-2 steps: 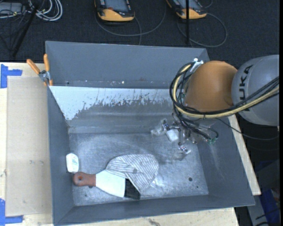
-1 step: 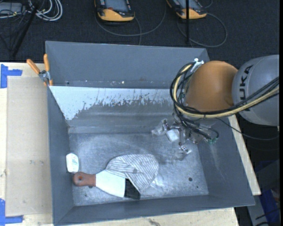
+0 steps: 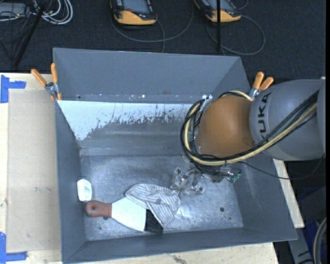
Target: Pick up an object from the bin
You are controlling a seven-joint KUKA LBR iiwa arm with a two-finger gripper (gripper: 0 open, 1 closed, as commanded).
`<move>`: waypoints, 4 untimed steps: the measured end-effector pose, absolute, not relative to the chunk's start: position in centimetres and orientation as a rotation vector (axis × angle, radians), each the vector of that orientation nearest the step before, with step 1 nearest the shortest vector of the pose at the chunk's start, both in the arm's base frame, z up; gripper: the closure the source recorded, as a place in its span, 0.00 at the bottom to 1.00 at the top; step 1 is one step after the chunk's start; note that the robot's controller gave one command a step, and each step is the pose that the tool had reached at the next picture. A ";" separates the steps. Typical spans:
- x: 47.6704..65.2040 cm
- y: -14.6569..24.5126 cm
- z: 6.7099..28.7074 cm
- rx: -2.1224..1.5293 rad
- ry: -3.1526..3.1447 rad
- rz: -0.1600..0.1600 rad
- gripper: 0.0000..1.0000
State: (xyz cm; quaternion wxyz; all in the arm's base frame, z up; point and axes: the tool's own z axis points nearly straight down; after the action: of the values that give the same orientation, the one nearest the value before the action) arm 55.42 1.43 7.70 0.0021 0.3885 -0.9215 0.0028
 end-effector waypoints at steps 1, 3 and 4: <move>55.4 1.4 7.7 1.220 -2.891 0.009 1.00; 53.1 1.0 19.5 1.230 -2.891 -0.002 1.00; 53.1 1.0 19.6 1.231 -2.888 -0.003 1.00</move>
Offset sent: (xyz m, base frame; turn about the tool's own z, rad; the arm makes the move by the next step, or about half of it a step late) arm -0.0233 -0.0054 0.1186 -0.0105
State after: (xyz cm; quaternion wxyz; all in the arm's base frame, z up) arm 53.08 0.96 19.61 0.0008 0.3921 -0.9199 -0.0010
